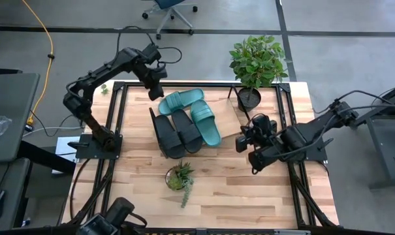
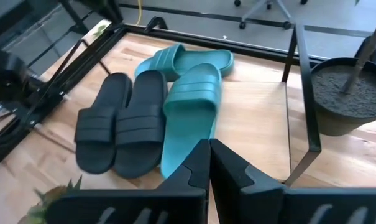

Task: Pick and place slides into the shelf
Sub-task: Put the blue slipper on the shelf

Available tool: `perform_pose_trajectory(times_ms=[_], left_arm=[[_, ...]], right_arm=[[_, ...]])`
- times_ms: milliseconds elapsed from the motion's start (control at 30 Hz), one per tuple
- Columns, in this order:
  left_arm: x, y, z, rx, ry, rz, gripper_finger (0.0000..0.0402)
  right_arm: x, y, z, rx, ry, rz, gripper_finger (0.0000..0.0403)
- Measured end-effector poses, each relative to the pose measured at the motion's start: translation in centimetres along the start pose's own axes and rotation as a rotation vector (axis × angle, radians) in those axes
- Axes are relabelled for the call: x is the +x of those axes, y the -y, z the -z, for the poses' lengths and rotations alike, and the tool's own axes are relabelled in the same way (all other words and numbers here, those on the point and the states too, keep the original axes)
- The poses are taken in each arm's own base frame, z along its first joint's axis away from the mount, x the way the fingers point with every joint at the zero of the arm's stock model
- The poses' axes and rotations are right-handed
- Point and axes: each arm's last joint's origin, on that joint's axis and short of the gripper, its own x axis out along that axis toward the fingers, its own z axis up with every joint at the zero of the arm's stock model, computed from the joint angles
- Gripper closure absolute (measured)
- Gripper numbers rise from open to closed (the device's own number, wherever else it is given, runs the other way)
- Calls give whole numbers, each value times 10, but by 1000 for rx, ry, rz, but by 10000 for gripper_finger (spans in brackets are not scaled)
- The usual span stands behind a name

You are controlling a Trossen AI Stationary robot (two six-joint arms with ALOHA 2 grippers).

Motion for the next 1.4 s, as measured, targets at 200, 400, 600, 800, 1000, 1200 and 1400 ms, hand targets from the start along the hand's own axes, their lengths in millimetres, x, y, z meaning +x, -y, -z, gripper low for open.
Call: perform_pose_trajectory(times_ms=[200, 400, 600, 800, 1000, 1200, 1400], left_arm=[[10, 1, 27, -58, 88, -21, 316], [14, -10, 60, -254, 279, -44, 316], [14, -21, 73, -385, 428, -67, 316], [34, -37, 94, -602, 453, 27, 316], [50, -47, 109, -780, 502, 126, 316], [56, -48, 112, -816, 487, 90, 316], [62, -53, 112, -840, 469, 79, 316]], right_arm=[[8, 2, -6, 1, 10, 32, 402], [13, 5, -11, -4, 19, 68, 402], [19, 6, -15, -11, 11, 86, 402], [20, 3, -15, 4, 2, 67, 402], [20, 2, -16, 15, 7, 59, 402], [20, 2, -16, 23, 29, 62, 402], [20, 2, -17, 23, 56, 67, 402]])
